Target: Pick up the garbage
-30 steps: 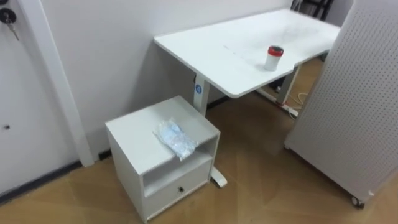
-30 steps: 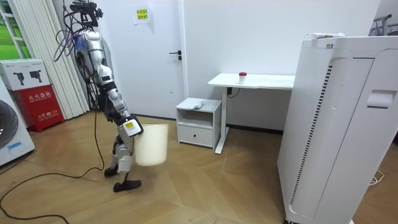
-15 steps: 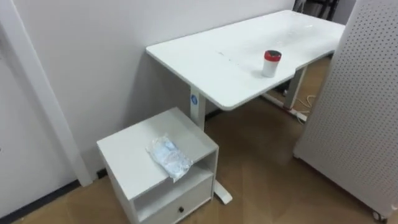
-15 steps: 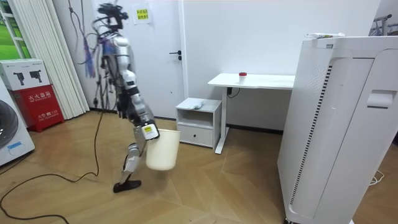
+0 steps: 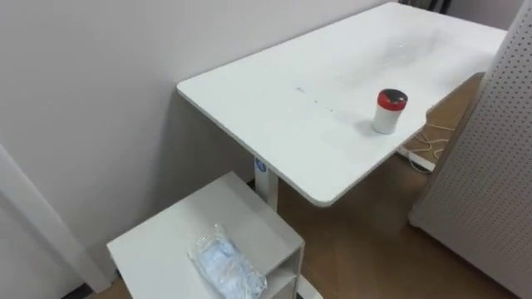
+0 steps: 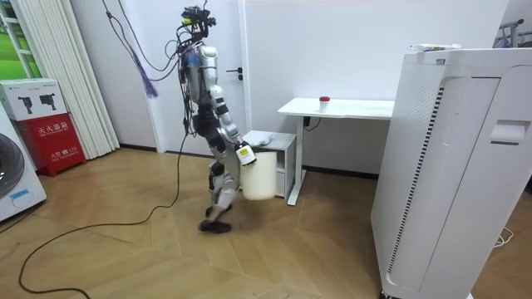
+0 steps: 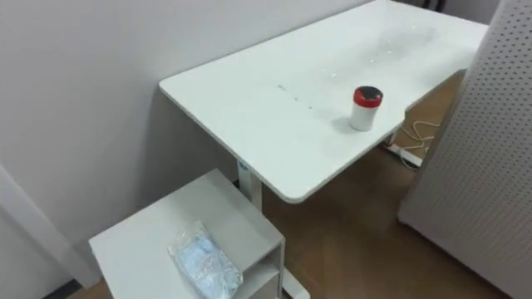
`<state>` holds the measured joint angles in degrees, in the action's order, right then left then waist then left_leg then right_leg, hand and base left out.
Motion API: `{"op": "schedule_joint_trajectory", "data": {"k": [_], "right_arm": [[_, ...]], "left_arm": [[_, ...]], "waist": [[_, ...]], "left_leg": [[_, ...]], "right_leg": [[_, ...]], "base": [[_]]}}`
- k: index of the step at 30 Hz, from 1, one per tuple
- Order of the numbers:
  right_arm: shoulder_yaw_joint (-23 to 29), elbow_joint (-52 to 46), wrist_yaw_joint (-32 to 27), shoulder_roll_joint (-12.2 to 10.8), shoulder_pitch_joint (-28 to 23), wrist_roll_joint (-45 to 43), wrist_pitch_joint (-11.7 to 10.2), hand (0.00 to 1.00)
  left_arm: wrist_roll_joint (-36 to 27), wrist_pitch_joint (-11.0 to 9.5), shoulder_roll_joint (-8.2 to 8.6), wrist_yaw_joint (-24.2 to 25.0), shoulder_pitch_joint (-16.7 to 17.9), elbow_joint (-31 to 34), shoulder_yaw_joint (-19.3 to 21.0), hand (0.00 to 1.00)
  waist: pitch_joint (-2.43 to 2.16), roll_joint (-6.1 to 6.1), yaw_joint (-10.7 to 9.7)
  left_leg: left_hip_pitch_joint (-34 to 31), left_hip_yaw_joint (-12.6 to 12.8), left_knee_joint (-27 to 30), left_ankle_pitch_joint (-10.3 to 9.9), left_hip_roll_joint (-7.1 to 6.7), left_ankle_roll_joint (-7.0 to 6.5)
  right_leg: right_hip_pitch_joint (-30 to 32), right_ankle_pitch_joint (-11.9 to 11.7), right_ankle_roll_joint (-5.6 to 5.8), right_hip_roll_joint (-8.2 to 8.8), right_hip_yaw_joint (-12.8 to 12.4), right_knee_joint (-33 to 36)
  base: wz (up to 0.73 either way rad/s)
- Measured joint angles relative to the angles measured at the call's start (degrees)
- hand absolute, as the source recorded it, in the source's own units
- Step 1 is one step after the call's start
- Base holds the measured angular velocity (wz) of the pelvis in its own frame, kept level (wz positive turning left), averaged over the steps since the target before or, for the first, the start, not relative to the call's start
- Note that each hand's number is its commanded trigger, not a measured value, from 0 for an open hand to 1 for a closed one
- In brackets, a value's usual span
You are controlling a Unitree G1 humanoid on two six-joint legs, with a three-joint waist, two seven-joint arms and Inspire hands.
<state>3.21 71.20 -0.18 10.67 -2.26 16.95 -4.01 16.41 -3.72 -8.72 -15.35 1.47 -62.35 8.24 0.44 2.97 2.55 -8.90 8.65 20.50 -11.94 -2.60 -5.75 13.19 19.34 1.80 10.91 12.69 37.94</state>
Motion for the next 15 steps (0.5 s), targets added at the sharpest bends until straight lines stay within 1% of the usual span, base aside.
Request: {"op": "schedule_joint_trajectory", "data": {"k": [1, 2, 3, 4, 5, 6, 8, 9, 10, 11, 12, 14, 15], "right_arm": [[-0.16, 0.18, -0.09, -0.06, 0.04, 0.04, -0.55, 1.0], [-0.33, 0.63, -0.34, -0.12, -0.14, 0.06, -1.42, 1.0], [-0.43, 0.9, -0.46, -0.23, -0.11, 0.06, -1.7, 1.0], [-1.26, 1.45, -0.49, -0.23, 0.44, 0.04, -2.07, 1.0], [-2.08, 1.65, -0.37, -0.22, 0.47, 0.18, -2.49, 1.0], [-2.13, 1.63, -0.13, -0.29, 0.48, 0.34, -2.6, 1.0], [-2.54, 1.65, 0.03, -0.35, 0.68, 0.37, -2.44, 1.0], [-2.51, 1.68, -0.12, -0.29, 0.81, 0.37, -2.32, 1.0], [-2.54, 1.95, -0.25, -0.1, 1.3, 0.63, -2.3, 1.0], [-2.68, 2.05, 0.03, 0.18, 1.9, 0.71, -2.37, 1.0], [-2.98, 2.24, 0.3, 0.25, 2.32, 0.74, -2.51, 1.0], [-4.24, 2.93, 0.7, 0.23, 3.62, 0.74, -2.69, 1.0], [-4.36, 3.42, 0.98, 0.12, 4.57, 0.61, -2.76, 1.0]], "left_arm": [[0.28, -0.97, 0.31, -0.68, -0.53, 1.43, -0.08, 0.0], [0.64, -1.71, 0.77, -1.3, -0.59, 2.3, -0.31, 0.0], [0.74, -1.92, 0.89, -1.63, -0.58, 3.02, -0.5, 0.0], [0.74, -2.85, 0.9, -2.19, -0.65, 4.15, -0.5, 0.0], [0.59, -3.78, 0.71, -3.07, -0.84, 4.82, -0.49, 0.0], [0.59, -4.1, 0.59, -3.55, -0.8, 5.08, -0.5, 0.0], [0.77, -4.26, 0.41, -4.7, -0.95, 6.42, -1.05, 0.0], [0.77, -4.33, 0.31, -5.15, -1.07, 6.75, -1.72, 0.0], [0.97, -4.94, 0.21, -6.04, -1.54, 6.97, -2.61, 0.0], [1.93, -5.63, 0.28, -7.12, -2.26, 6.98, -3.07, 0.0], [2.21, -5.8, 0.26, -7.69, -2.65, 6.98, -3.5, 0.0], [2.32, -6.26, 0.36, -9.06, -4.6, 6.95, -4.3, 0.0], [2.34, -6.59, 0.38, -9.8, -6.16, 6.92, -4.54, 0.0]], "waist": [[-0.21, 0.58, -0.47], [-0.39, 0.42, -0.82], [-0.5, 0.3, -0.77], [-0.39, -0.31, -0.62], [-0.12, -0.55, -0.69], [-0.09, -0.57, -0.68], [-0.05, -0.62, -1.21], [0.0, -0.73, -1.39], [0.2, -0.93, -1.79], [0.47, -1.04, -2.4], [0.55, -1.1, -2.52], [0.6, -1.04, -2.71], [0.69, -1.09, -2.98]], "left_leg": [[0.64, 0.01, 0.19, -0.8, -0.03, 0.99], [1.19, -0.76, 0.97, -1.43, 0.77, 1.7], [1.33, -0.74, 0.95, -1.57, 1.24, 1.98], [1.24, -0.64, 0.82, -1.96, 2.02, 2.69], [1.24, -0.55, 0.48, -2.17, 2.81, 3.05], [1.23, -0.46, 0.27, -2.19, 3.01, 3.16], [1.05, -0.62, -0.04, -2.23, 3.64, 3.32], [0.98, -0.76, -0.18, -2.26, 3.67, 3.36], [0.71, -0.89, -0.42, -2.26, 3.66, 3.36], [0.31, -0.96, -0.44, -2.26, 3.63, 3.36], [0.05, -0.95, -0.44, -2.26, 3.63, 3.35], [-1.47, -0.73, -0.47, -2.25, 3.64, 3.3], [-2.74, -0.71, 0.0, -2.26, 3.65, 3.22]], "right_leg": [[0.96, -3.29, 0.47, 0.06, -0.15, -8.29], [0.36, -6.92, -0.06, -0.4, 0.2, -10.01], [-0.48, -7.14, -0.43, -1.21, 0.42, -11.56], [-1.68, -7.86, -0.91, -2.57, 0.89, -13.43], [-2.13, -8.33, -1.17, -3.59, 0.89, -14.42], [-2.15, -8.51, -1.28, -3.98, 0.75, -14.83], [-2.22, -8.58, -1.35, -4.44, 0.72, -15.76], [-2.28, -8.68, -1.28, -4.59, 0.71, -16.13], [-2.18, -8.91, -1.2, -4.99, 0.78, -16.48], [-1.89, -9.11, -1.08, -4.97, 0.91, -16.72], [-1.69, -9.31, -1.04, -4.99, 1.01, -16.91], [-0.16, -9.73, -1.02, -4.98, 0.88, -16.77], [1.09, -9.93, -1.03, -4.96, 0.75, -16.4]], "base": [[0.44], [0.25], [0.08], [-0.11], [-0.12], [-0.1], [-0.04], [0.03], [0.05], [0.04], [0.0], [-0.06], [0.0]]}}
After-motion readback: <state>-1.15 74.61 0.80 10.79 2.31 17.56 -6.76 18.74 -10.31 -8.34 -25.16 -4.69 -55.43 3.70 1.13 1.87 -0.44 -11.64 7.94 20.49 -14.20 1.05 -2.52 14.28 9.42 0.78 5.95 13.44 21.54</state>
